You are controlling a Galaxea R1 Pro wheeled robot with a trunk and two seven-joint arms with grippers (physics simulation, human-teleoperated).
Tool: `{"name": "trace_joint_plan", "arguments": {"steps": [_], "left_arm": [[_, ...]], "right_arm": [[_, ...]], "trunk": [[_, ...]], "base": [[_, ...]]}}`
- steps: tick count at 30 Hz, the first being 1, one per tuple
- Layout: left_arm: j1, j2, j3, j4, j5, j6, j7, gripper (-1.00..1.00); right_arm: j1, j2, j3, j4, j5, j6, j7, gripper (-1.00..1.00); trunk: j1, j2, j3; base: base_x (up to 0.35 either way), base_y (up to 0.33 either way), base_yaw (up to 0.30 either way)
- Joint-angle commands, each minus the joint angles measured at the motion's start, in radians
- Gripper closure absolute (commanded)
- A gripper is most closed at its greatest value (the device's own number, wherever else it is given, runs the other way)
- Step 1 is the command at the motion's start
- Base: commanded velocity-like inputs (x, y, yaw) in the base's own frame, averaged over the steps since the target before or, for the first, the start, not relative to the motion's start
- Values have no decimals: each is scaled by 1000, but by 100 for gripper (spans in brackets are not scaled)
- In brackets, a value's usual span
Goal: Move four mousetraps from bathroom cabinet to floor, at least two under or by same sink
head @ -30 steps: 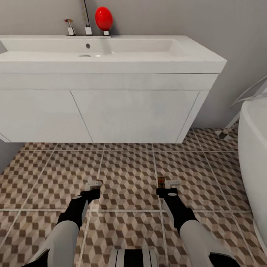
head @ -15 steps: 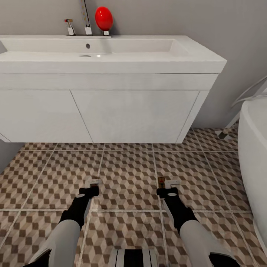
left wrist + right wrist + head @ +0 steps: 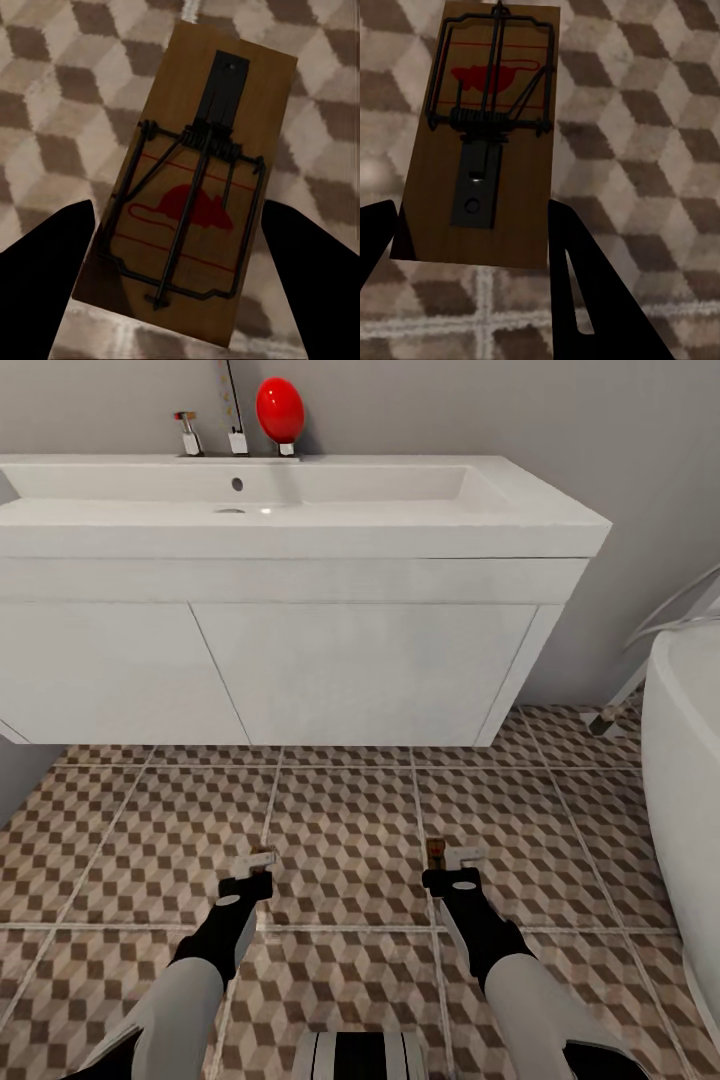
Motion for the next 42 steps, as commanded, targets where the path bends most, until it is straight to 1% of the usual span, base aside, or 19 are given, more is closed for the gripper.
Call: {"name": "trace_joint_plan", "arguments": {"steps": [1, 3, 6, 8, 12, 18, 24, 28, 42], "left_arm": [[-1, -1, 4, 6, -8, 2, 0, 100], [-9, -1, 4, 24, -8, -4, 1, 100], [-32, -1, 3, 72, -9, -34, 4, 100], [-41, -1, 3, 97, -9, -81, 21, 100], [-45, -1, 4, 106, -9, -109, 25, 100], [-46, -1, 2, 108, -15, -103, 25, 100], [-46, -1, -26, 108, -15, -100, 23, 100], [-46, -1, -34, 108, -14, -101, 22, 100], [-46, -1, -37, 108, -14, -108, 22, 100]], "right_arm": [[0, 1, -6, -1, 6, 5, 0, 100], [0, 1, -7, -1, 5, 4, 0, 100], [0, 1, -7, 0, 4, 4, 0, 100], [0, 1, -8, 0, 3, 4, 0, 100], [0, 1, -9, 0, 3, 4, 0, 100], [0, 1, -11, 0, 3, 6, -1, 100], [0, 1, -11, 0, 3, 6, -1, 100], [0, 1, -11, 0, 3, 6, -1, 100], [0, 1, -11, 0, 4, 6, 2, 100]], "trunk": [[0, 0, -1], [0, 0, -1], [0, 0, -1], [0, 0, -1], [0, 0, -1], [0, 0, -1], [0, 0, -1], [0, 0, -1], [6, -4, -55]], "base": [[0, 0, 0], [0, 0, 0], [0, 0, 0], [0, 0, 0], [0, 0, 0], [0, 0, 0], [0, 0, 0], [0, 0, 0], [0, 0, 0]]}}
